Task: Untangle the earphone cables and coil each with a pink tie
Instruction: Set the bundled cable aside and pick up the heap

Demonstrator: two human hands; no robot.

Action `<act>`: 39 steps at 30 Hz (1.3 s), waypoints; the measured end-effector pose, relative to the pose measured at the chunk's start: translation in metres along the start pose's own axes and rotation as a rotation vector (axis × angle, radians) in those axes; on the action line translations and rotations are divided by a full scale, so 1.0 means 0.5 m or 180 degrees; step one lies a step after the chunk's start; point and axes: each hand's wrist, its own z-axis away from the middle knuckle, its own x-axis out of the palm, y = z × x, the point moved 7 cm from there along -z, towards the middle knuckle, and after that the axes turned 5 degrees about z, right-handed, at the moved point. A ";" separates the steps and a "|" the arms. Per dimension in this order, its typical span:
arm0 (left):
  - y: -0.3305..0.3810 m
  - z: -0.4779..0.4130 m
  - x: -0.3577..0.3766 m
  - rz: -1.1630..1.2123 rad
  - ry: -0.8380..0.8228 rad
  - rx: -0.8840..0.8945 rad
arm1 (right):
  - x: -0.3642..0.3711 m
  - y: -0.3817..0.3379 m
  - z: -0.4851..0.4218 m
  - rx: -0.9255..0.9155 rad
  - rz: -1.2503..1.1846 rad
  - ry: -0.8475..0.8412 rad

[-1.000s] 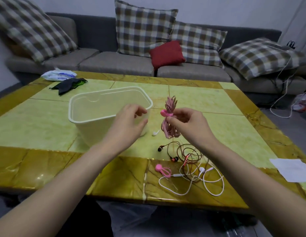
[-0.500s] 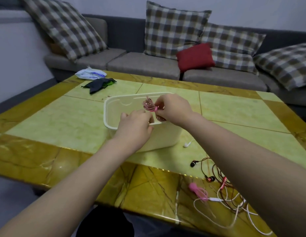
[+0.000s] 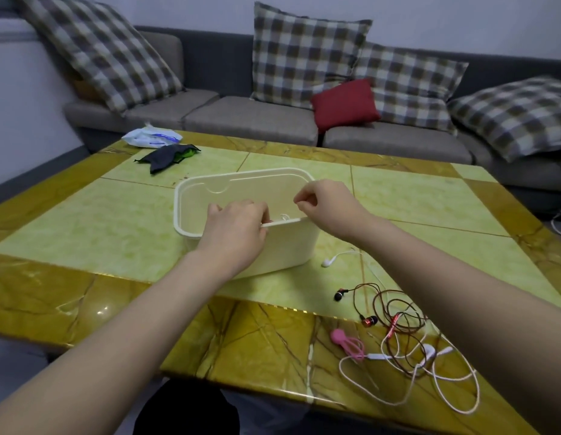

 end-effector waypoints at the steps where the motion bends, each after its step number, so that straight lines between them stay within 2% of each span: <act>1: 0.014 0.003 -0.002 0.0009 0.0074 0.0063 | -0.015 0.005 0.023 -0.0034 -0.0065 0.0189; 4: 0.071 0.024 -0.005 0.0131 0.0421 0.0452 | -0.044 0.029 0.095 -0.0084 -0.0154 0.0502; 6: 0.113 0.048 0.021 0.0224 0.0309 0.0711 | -0.047 0.061 0.145 -0.0022 -0.0091 0.0382; 10: 0.170 0.096 0.136 0.0250 -0.0616 0.0826 | -0.025 0.141 0.231 0.0250 0.0095 -0.0206; 13: 0.199 0.135 0.215 0.0248 -0.1384 0.0800 | 0.021 0.185 0.287 0.0315 0.0115 -0.0924; 15: 0.214 0.156 0.250 0.0215 -0.1683 0.0873 | 0.062 0.198 0.328 0.0181 0.0288 -0.1475; 17: 0.217 0.162 0.262 0.0287 -0.1730 0.0857 | 0.093 0.199 0.359 0.0049 0.0514 -0.1761; 19: 0.215 0.162 0.268 0.0362 -0.1702 0.0838 | 0.107 0.198 0.376 0.0037 0.0609 -0.1705; 23: 0.206 0.161 0.270 0.0564 -0.1622 0.0749 | 0.099 0.199 0.378 0.0162 0.0617 -0.1177; 27: 0.178 0.151 0.259 0.1028 -0.1323 0.0349 | 0.086 0.240 0.374 0.0564 0.0671 -0.0879; 31: 0.148 0.148 0.256 0.0845 -0.1139 0.0147 | 0.071 0.289 0.369 0.0968 0.0749 -0.0666; 36: 0.153 0.151 0.259 0.0535 -0.1095 0.0233 | 0.060 0.288 0.372 0.0899 0.0409 -0.0492; 39: 0.194 0.156 0.252 0.0510 -0.1032 0.0563 | 0.036 0.270 0.380 0.0694 0.0173 -0.0241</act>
